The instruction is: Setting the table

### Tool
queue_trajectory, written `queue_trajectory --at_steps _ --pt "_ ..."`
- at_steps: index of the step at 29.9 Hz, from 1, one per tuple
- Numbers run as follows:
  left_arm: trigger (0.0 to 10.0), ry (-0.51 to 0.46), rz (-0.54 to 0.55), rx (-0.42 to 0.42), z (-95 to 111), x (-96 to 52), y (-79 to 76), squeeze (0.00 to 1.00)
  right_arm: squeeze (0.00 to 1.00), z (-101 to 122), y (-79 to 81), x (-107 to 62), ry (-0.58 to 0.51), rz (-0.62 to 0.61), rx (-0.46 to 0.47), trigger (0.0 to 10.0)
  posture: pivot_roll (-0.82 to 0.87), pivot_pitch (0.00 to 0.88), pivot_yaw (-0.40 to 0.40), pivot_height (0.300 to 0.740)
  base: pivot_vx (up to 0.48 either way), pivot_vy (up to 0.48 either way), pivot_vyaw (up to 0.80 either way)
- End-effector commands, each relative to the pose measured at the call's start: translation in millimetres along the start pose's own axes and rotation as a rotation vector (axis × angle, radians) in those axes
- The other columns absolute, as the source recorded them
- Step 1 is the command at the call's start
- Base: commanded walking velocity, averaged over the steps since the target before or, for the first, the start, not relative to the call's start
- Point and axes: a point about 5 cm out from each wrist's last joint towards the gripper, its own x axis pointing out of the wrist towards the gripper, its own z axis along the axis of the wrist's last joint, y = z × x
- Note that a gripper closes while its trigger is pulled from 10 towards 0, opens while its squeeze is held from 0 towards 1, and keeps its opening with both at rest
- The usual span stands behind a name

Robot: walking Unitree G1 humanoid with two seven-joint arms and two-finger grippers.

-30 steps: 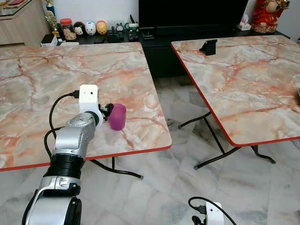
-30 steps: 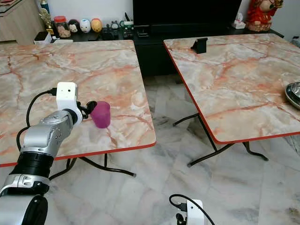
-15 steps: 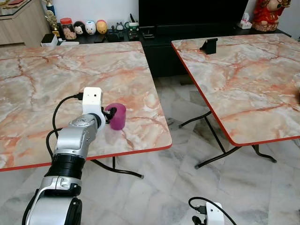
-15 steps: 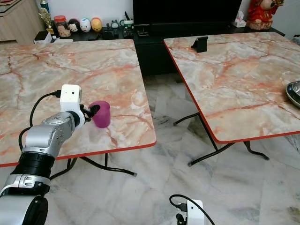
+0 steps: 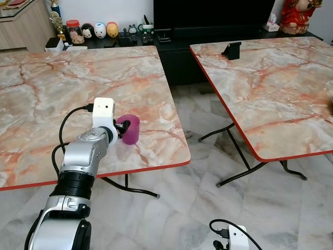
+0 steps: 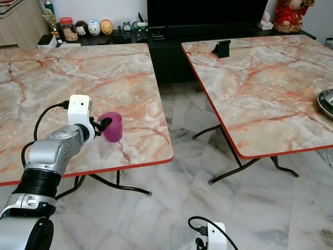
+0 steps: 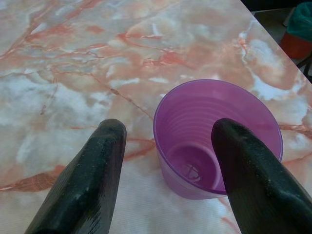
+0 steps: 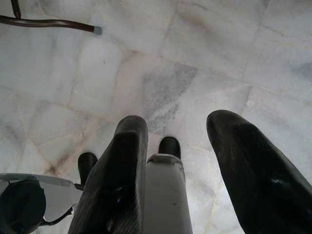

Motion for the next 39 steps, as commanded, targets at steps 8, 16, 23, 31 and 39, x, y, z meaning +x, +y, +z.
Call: queue_trajectory --at_steps 8,16,23,31,39 --pt "10.0 0.044 0.006 -0.008 -9.5 3.7 -4.2 0.0 0.0 -2.2 -0.7 -0.8 0.0 -0.001 -0.001 10.0 0.04 0.0 0.014 0.74 0.0 0.0 0.0" --pt "0.0 0.05 0.012 -0.016 -11.6 4.1 -3.7 0.0 0.0 -2.8 -2.6 -1.3 -0.001 -0.004 0.001 10.0 0.04 0.0 0.011 0.74 0.0 0.0 0.0" --pt "0.0 0.047 0.019 -0.02 -11.0 3.6 -3.3 0.0 0.0 -3.9 -3.3 -1.7 0.0 -0.005 0.001 10.0 0.04 0.0 0.009 0.74 0.0 0.0 0.0" --pt "0.0 0.044 0.023 -0.015 -9.6 2.9 -1.8 0.0 0.0 -3.4 -1.6 -1.3 0.0 -0.001 0.0 10.0 0.05 0.0 0.006 0.74 0.0 0.0 0.0" --pt "0.0 0.039 0.028 -0.013 -7.5 2.3 -0.6 0.0 0.0 -2.9 -0.7 -1.0 0.002 0.0 0.001 10.0 0.05 0.0 0.006 0.74 0.0 0.0 0.0"
